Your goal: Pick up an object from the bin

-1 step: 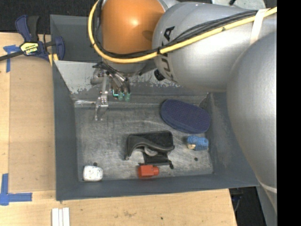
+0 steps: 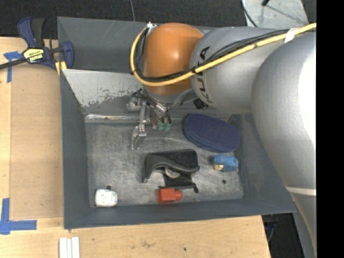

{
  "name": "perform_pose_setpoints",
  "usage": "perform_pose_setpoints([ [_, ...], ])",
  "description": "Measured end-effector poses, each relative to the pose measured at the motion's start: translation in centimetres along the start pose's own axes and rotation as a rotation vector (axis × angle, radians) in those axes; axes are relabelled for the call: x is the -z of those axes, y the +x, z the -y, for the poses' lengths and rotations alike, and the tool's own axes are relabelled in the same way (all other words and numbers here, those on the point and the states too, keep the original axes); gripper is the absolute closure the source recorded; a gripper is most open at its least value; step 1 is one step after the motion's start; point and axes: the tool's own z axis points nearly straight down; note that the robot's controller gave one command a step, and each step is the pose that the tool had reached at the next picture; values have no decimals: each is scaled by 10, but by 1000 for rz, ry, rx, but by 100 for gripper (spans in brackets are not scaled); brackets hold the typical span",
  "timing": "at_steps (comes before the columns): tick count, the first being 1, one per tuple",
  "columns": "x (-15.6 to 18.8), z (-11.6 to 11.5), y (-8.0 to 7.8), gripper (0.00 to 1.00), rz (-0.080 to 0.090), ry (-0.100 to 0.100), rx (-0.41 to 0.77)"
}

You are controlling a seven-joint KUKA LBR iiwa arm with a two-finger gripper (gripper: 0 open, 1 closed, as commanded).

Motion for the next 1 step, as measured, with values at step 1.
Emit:
perform_pose_setpoints([
  [1,-55,64,16,0,11,-5,123],
])
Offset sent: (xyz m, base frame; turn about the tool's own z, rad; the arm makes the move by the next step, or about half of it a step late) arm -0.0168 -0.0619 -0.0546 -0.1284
